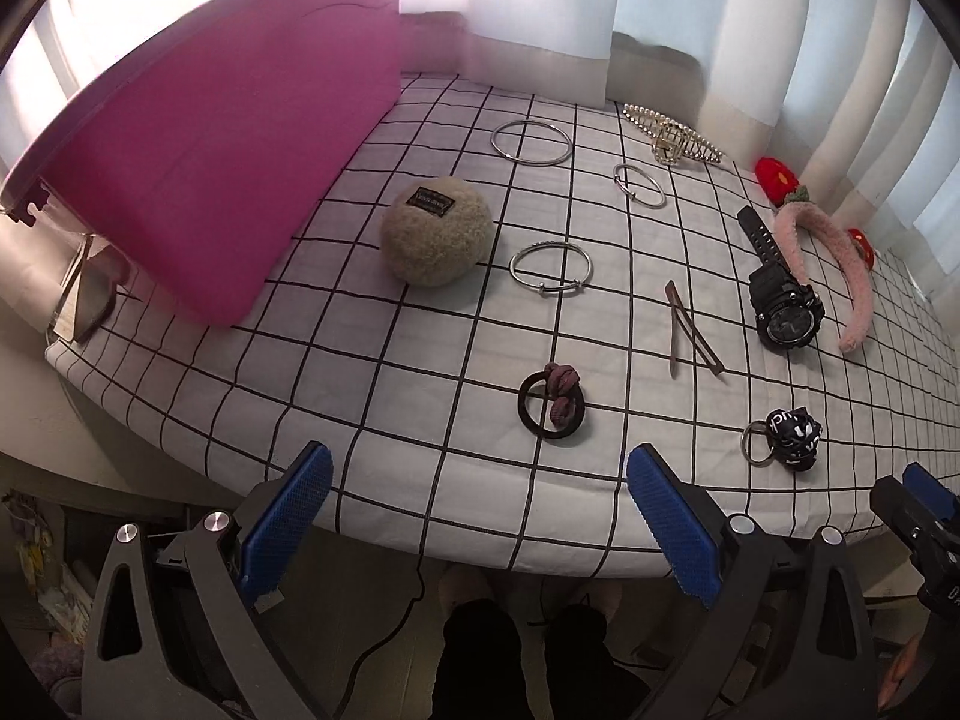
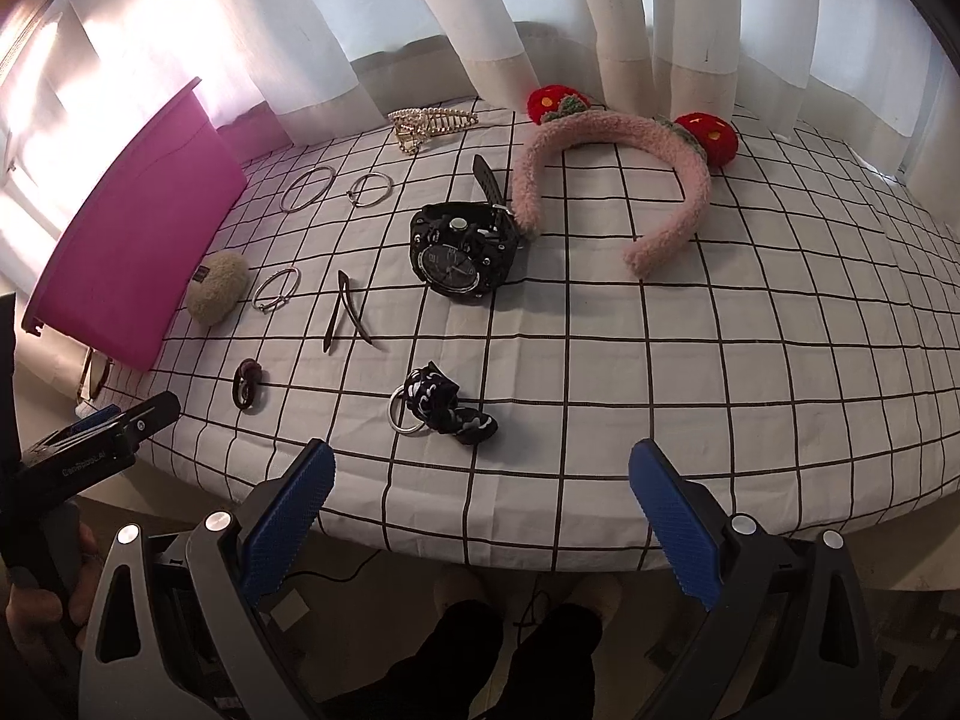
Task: Organize jewelry
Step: 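Reach the left tool to the dark hair tie while the right tool reaches the black keychain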
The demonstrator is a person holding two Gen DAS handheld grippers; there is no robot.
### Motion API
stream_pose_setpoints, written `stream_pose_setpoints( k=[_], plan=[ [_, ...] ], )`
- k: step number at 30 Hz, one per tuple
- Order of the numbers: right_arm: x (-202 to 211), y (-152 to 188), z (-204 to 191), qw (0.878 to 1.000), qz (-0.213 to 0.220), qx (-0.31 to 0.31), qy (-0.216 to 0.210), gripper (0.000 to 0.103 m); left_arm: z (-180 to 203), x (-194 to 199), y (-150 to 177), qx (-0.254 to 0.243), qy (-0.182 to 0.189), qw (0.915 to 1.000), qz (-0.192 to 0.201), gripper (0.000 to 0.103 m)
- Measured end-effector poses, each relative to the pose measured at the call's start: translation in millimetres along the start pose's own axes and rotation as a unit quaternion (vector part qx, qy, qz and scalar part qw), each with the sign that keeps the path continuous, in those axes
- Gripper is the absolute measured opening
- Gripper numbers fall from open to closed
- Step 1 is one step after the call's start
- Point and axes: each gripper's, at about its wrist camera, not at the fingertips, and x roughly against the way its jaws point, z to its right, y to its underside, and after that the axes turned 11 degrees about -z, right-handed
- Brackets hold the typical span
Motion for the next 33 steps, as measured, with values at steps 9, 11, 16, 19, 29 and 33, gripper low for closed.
stream_pose_setpoints(
  k=[9, 11, 16, 19, 29, 33],
  plan=[
    [-45, -7, -16, 0.999, -0.003, 0.037, 0.016, 0.094, 15, -40, -7, -0.013, 0.008, 0.9999, 0.004, 0.097],
    [-54, -8, -18, 0.999, -0.005, 0.041, 0.021, 0.094, 16, -45, -10, -0.016, 0.005, 0.9998, 0.007, 0.097],
    [-67, -14, -18, 0.998, -0.003, 0.043, 0.046, 0.094, 15, -56, -16, -0.016, 0.007, 0.9998, 0.01, 0.097],
    [-73, -18, -17, 0.998, 0.002, 0.045, 0.053, 0.094, 15, -63, -17, -0.014, 0.009, 0.9998, 0.007, 0.097],
    [-80, -23, -15, 0.995, 0.011, 0.058, 0.083, 0.093, 22, -74, -18, -0.019, 0.0, 0.9998, 0.01, 0.097],
    [-84, -23, -17, 0.993, 0.007, 0.066, 0.093, 0.093, 24, -76, -21, -0.015, -0.003, 0.9998, 0.011, 0.097]
  ],
)
